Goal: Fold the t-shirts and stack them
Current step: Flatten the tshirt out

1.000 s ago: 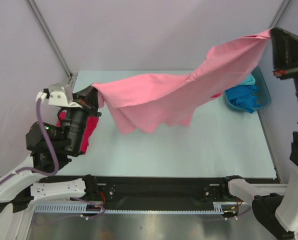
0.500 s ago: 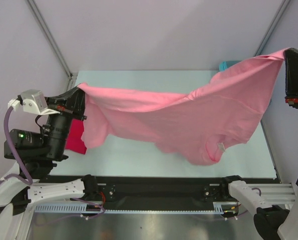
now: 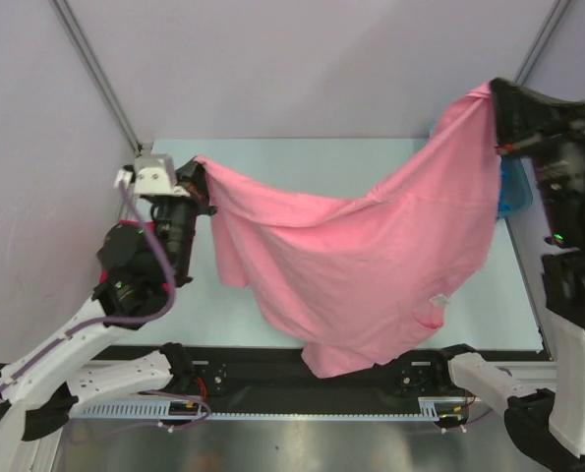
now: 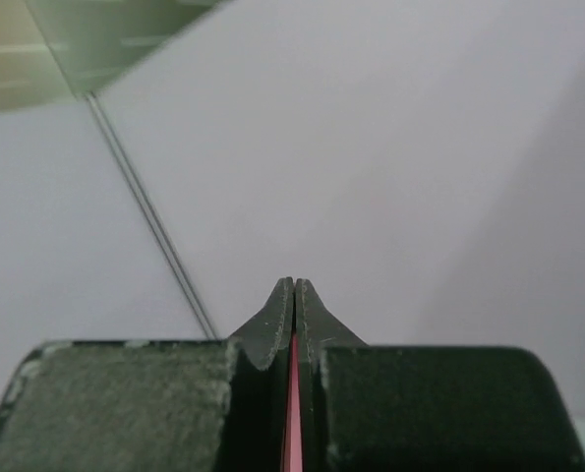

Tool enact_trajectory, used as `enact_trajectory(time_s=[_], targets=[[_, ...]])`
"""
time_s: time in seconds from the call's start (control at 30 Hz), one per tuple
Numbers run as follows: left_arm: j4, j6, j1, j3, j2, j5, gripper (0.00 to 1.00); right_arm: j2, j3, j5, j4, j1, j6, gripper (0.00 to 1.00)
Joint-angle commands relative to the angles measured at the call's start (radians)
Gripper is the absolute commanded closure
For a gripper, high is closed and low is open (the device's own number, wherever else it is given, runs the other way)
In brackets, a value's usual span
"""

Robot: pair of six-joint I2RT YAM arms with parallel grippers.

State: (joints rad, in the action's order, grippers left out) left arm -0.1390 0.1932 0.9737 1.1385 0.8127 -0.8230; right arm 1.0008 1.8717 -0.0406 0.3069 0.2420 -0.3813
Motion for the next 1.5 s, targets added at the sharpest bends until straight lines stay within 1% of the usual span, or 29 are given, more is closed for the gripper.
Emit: enact_trajectory(time_s=[0.0,0.07,0.1,0.13,0.17,0.3,0.4,0.5,0.53,0.57,0.63,0.7,0.77,0.83,0.93,1.1,1.27,1.33,1.37,1.47], targets=[[0.047,-0.136,-0.143,-0.017,0.055,0.109,1.00,0.051,-0.126,0.032,-0.045,-0.041,-0.016,1.00],[0.058,-0.187,-0.199,-0.026,0.089,0.133,1.00,0.056,-0.216,-0.014,-0.074,-0.099,-0.054,1.00],[0.081,-0.211,-0.248,-0.020,0.135,0.154,1.00,0.064,-0.245,-0.068,-0.084,-0.133,-0.098,1.00],[0.088,-0.240,-0.269,-0.019,0.155,0.163,1.00,0.070,-0.275,-0.087,-0.118,-0.189,-0.122,1.00],[0.095,-0.254,-0.294,-0.014,0.178,0.179,1.00,0.071,-0.334,-0.096,-0.132,-0.207,-0.137,1.00],[0.105,-0.307,-0.404,-0.011,0.267,0.240,1.00,0.110,-0.436,-0.088,-0.189,-0.222,-0.154,1.00],[0.102,-0.319,-0.452,-0.011,0.339,0.272,1.00,0.142,-0.483,-0.084,-0.229,-0.230,-0.165,1.00],[0.081,-0.324,-0.478,-0.008,0.417,0.300,1.00,0.191,-0.548,-0.110,-0.345,-0.234,-0.175,1.00],[0.081,-0.324,-0.484,-0.002,0.440,0.301,0.99,0.232,-0.577,-0.125,-0.398,-0.234,-0.188,1.00],[0.081,-0.324,-0.487,0.010,0.488,0.309,0.99,0.260,-0.585,-0.133,-0.417,-0.234,-0.206,1.00],[0.072,-0.324,-0.495,0.018,0.528,0.317,0.96,0.309,-0.595,-0.160,-0.475,-0.234,-0.229,1.00],[0.052,-0.311,-0.495,0.035,0.586,0.308,0.92,0.381,-0.594,-0.159,-0.505,-0.222,-0.238,1.00],[0.044,-0.301,-0.500,0.061,0.626,0.292,0.91,0.459,-0.570,-0.160,-0.535,-0.211,-0.234,1.00],[0.038,-0.307,-0.510,0.076,0.677,0.271,0.88,0.515,-0.550,-0.174,-0.560,-0.204,-0.237,1.00],[0.003,-0.298,-0.514,0.105,0.741,0.237,0.87,0.614,-0.497,-0.188,-0.581,-0.195,-0.243,1.00],[-0.033,-0.272,-0.524,0.204,0.850,0.188,0.88,0.770,-0.387,-0.185,-0.592,-0.164,-0.225,1.00],[-0.054,-0.225,-0.532,0.318,0.956,0.125,0.90,0.886,-0.260,-0.171,-0.571,-0.145,-0.193,1.00],[-0.047,-0.233,-0.549,0.348,0.974,0.131,0.89,0.927,-0.192,-0.157,-0.540,-0.136,-0.177,1.00],[-0.030,-0.241,-0.553,0.378,0.993,0.139,0.87,0.937,-0.178,-0.151,-0.532,-0.132,-0.179,1.00],[-0.010,-0.245,-0.566,0.423,1.023,0.145,0.65,0.966,-0.154,-0.145,-0.537,-0.125,-0.182,1.00]])
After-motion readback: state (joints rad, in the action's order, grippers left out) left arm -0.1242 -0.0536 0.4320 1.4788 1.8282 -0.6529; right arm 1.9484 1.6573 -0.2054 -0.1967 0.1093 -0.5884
